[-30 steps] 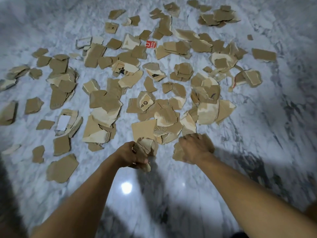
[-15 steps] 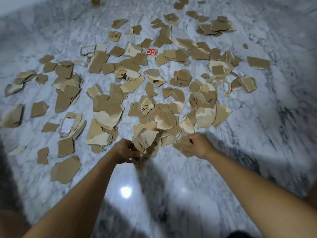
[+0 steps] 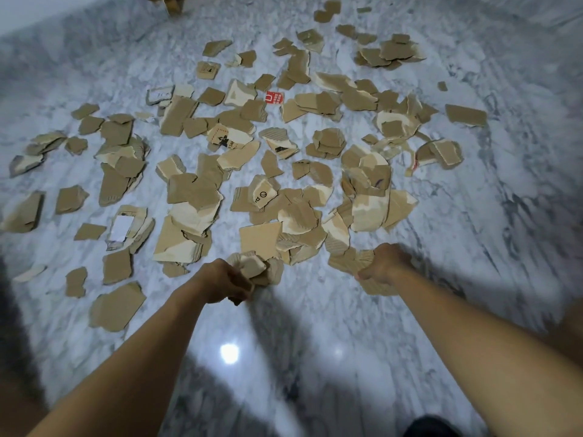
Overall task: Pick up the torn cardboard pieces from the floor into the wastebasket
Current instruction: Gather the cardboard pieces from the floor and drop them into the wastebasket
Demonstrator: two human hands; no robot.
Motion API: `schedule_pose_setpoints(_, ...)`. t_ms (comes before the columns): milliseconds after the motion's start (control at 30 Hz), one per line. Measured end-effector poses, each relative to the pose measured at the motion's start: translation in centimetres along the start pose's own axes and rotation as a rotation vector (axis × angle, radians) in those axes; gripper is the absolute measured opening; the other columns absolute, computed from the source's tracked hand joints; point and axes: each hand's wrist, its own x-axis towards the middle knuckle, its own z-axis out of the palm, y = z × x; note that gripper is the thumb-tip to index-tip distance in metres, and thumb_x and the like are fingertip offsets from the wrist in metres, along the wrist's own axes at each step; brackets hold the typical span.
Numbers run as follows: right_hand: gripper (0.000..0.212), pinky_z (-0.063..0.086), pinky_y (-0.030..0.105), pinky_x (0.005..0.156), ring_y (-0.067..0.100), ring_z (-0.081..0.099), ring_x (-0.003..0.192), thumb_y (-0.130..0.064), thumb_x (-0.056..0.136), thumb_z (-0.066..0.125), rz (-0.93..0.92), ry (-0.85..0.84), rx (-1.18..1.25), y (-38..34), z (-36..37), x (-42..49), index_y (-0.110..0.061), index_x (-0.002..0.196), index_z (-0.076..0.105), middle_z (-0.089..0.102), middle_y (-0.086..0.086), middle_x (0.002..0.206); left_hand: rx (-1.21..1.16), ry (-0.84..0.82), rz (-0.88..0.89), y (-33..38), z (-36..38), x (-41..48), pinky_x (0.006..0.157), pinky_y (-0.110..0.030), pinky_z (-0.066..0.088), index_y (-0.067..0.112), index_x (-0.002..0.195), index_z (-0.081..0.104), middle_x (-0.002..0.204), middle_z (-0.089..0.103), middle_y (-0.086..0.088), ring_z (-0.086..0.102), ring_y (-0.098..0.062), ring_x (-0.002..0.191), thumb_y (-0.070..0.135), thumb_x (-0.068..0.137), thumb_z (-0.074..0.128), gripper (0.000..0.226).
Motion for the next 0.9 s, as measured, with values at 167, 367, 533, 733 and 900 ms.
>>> schedule_pose_setpoints(167, 0.048, 0.051, 0.047, 0.097, 0.038, 0.044, 0.125, -0.036, 0.080, 0.082, 0.024, 0.109, -0.016, -0.3, 2.3, 0.0, -0.015, 0.118, 0.062, 0.040, 0.017, 0.136, 0.166, 0.093, 0.015, -2.2, 4.2, 2.1, 0.076, -0.037, 0.061, 0.011, 0.094, 0.077, 0.097, 0.066, -0.003, 0.069, -0.027, 0.081, 0.041, 0.057, 0.092, 0.050)
schedule_pose_setpoints(367, 0.108, 0.053, 0.052, 0.095, 0.041, 0.057, 0.122, -0.036, 0.060, 0.096, 0.108, 0.093, 0.215, 1.3, 3.4, 1.1, -0.006, 0.144, 0.036, 0.052, 0.019, 0.141, 0.326, 0.291, 0.037, -2.7, 7.0, 3.0, 0.089, -0.035, 0.051, 0.014, 0.124, 0.064, 0.123, 0.053, -0.011, 0.059, -0.033, 0.107, 0.025, 0.072, 0.084, 0.056)
schedule_pose_setpoints(533, 0.063, 0.057, 0.037, 0.078, 0.031, 0.067, 0.099, -0.038, 0.074, 0.088, -0.013, -0.093, 0.015, 1.4, 3.2, -0.4, -0.006, 0.118, 0.058, 0.065, 0.011, 0.107, 0.283, 0.298, -0.017, -2.7, 6.7, 3.3, 0.079, -0.039, 0.050, 0.010, 0.120, 0.047, 0.113, 0.064, -0.014, 0.060, -0.034, 0.103, 0.025, 0.070, 0.086, 0.066)
schedule_pose_setpoints(733, 0.089, 0.055, 0.037, 0.091, 0.029, 0.063, 0.110, -0.046, 0.065, 0.093, -0.132, -0.233, -0.097, -1.7, -0.5, -1.8, -0.003, 0.131, 0.051, 0.063, 0.012, 0.128, 0.273, 0.281, -0.026, -2.6, 6.6, 2.7, 0.081, -0.033, 0.052, 0.014, 0.114, 0.064, 0.111, 0.069, -0.011, 0.064, -0.029, 0.102, 0.025, 0.074, 0.083, 0.046)
schedule_pose_setpoints(900, 0.084, 0.056, 0.040, 0.092, 0.027, 0.062, 0.105, -0.046, 0.065, 0.092, -0.203, -0.198, -0.118, -3.7, -1.6, -3.0, -0.007, 0.126, 0.050, 0.062, 0.008, 0.122, 0.192, 0.237, 0.050, -3.1, 6.0, 1.7, 0.069, -0.029, 0.050, 0.014, 0.101, 0.070, 0.095, 0.068, -0.006, 0.065, -0.025, 0.090, 0.032, 0.068, 0.088, 0.041)
